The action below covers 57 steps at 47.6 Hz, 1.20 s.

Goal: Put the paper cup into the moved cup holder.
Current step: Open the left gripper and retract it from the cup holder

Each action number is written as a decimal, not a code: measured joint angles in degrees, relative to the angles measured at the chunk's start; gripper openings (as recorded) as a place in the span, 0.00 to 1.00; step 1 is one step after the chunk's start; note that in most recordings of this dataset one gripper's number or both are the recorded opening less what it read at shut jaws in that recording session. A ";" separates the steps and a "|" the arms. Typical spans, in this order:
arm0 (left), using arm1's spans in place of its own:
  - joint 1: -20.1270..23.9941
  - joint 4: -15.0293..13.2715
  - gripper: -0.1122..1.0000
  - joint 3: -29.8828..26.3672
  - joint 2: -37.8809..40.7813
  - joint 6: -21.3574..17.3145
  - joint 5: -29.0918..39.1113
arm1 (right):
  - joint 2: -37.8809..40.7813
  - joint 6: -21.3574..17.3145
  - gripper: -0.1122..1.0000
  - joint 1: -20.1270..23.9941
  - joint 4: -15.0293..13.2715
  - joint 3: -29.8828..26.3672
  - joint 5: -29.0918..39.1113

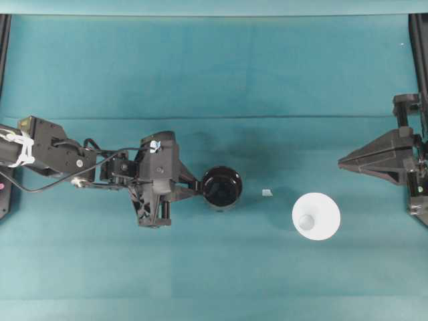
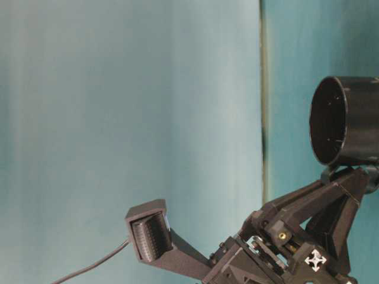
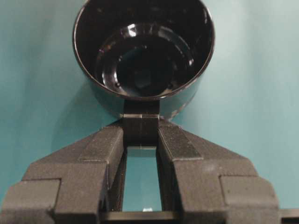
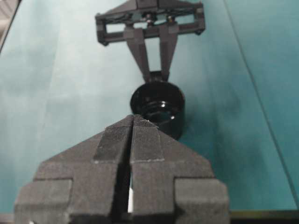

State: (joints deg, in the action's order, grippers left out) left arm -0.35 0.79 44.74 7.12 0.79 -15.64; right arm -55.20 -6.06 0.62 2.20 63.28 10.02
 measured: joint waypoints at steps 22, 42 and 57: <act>0.26 0.00 0.64 -0.26 0.00 0.79 0.09 | 0.97 -2.20 0.05 0.09 0.09 0.00 1.41; 0.09 0.00 0.89 -0.26 -0.53 0.97 1.58 | 3.52 -4.92 0.05 0.00 0.09 0.00 5.36; -0.35 -0.09 0.89 2.64 -6.59 0.88 5.62 | 10.20 -12.83 0.10 0.00 0.09 -2.11 13.18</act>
State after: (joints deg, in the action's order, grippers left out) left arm -0.70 0.70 47.37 0.53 1.67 -10.02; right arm -45.00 -18.90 0.62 2.29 61.17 23.20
